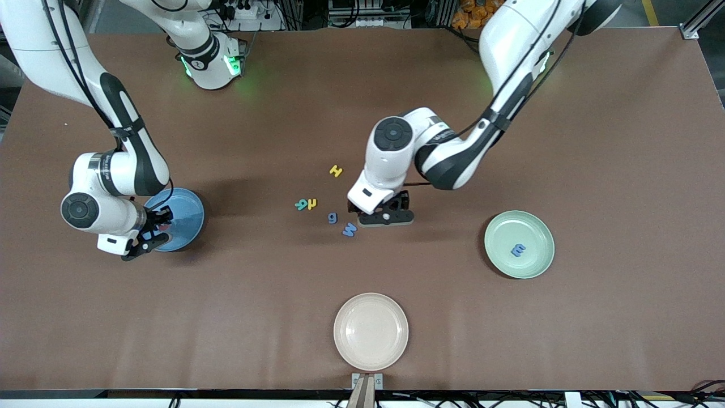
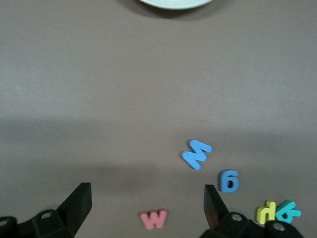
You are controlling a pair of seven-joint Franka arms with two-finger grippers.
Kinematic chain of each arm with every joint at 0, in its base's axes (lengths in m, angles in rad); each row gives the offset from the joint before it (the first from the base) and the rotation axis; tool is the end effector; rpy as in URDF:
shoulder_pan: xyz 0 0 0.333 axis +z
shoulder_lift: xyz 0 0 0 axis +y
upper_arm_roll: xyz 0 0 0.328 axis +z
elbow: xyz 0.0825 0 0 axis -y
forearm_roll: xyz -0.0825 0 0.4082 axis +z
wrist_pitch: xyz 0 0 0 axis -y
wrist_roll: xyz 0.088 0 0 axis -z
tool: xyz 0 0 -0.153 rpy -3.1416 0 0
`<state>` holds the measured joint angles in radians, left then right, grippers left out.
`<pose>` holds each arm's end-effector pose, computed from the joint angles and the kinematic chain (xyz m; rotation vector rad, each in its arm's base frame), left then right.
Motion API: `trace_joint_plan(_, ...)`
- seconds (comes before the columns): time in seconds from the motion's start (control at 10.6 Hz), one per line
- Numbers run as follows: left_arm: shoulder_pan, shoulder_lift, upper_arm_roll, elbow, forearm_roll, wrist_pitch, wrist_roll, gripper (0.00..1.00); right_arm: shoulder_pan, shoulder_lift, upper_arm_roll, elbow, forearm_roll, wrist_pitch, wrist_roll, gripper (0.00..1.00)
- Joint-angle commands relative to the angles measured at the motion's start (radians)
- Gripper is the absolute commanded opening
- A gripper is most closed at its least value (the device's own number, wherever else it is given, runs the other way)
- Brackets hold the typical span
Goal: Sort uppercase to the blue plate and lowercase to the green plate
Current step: 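Reach the left gripper to the blue 6 while the right gripper releases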
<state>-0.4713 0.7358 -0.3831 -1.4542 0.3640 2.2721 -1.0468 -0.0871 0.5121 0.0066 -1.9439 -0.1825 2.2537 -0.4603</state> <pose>0.5538 -0.5325 0.2352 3.0447 0.1283 0.1831 0.6083 -0.0605 0.1478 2.9558 0.7689 -0.3495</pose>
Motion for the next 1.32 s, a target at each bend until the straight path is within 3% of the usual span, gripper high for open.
trace_joint_plan(0.0,-0.131,0.066,0.108,0.119,-0.017,-0.020,-0.053,1.00,-0.007,0.005,0.009,0.011,0.012,-0.014,-0.006,0.59)
trace_joint_plan(0.38,-0.228,0.178,0.137,0.248,-0.022,-0.010,-0.139,1.00,0.021,-0.026,0.027,0.019,0.066,-0.065,0.102,0.58)
trace_joint_plan(0.56,-0.300,0.220,0.197,0.294,-0.022,-0.003,-0.166,1.00,0.029,-0.055,0.090,0.017,0.067,-0.109,0.266,0.58)
trace_joint_plan(1.04,-0.328,0.295,0.205,0.353,-0.022,0.062,-0.196,1.00,0.047,-0.070,0.243,0.017,0.074,-0.117,0.648,0.58)
trace_joint_plan(1.22,-0.337,0.310,0.214,0.353,-0.022,0.084,-0.199,0.92,0.046,-0.064,0.262,0.011,0.153,-0.085,0.695,0.57)
